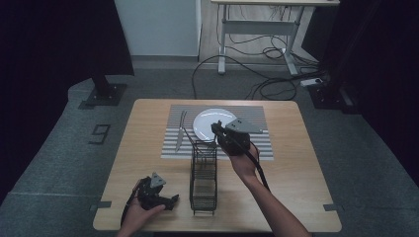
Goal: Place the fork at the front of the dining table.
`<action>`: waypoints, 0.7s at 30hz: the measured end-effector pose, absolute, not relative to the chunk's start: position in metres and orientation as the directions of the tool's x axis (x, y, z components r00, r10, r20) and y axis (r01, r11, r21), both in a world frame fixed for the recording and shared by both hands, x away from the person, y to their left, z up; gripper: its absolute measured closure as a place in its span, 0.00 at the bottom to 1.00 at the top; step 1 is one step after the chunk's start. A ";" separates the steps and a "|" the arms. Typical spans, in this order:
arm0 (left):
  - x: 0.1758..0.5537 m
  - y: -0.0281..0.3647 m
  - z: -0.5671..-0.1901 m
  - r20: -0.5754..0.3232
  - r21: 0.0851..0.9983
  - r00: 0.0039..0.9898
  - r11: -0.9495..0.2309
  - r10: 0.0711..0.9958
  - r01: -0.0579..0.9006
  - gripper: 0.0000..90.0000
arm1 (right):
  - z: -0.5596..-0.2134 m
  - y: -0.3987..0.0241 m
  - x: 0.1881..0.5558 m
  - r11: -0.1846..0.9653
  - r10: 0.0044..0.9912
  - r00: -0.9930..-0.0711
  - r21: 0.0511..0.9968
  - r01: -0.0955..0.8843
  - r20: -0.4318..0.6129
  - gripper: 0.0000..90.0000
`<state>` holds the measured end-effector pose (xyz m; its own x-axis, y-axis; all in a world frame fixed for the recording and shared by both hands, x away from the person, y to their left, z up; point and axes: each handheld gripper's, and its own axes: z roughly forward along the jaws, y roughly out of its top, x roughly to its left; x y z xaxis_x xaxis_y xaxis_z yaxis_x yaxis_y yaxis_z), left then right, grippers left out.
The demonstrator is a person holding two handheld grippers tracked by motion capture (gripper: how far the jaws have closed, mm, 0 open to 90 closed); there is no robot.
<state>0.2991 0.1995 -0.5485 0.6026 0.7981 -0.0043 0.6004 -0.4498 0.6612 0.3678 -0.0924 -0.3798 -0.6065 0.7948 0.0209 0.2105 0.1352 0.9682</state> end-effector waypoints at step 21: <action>0.299 0.199 -0.549 -0.005 0.661 0.602 -0.449 0.798 0.601 0.00 | -0.342 -0.164 0.353 0.039 0.858 -0.513 0.991 0.126 0.031 0.95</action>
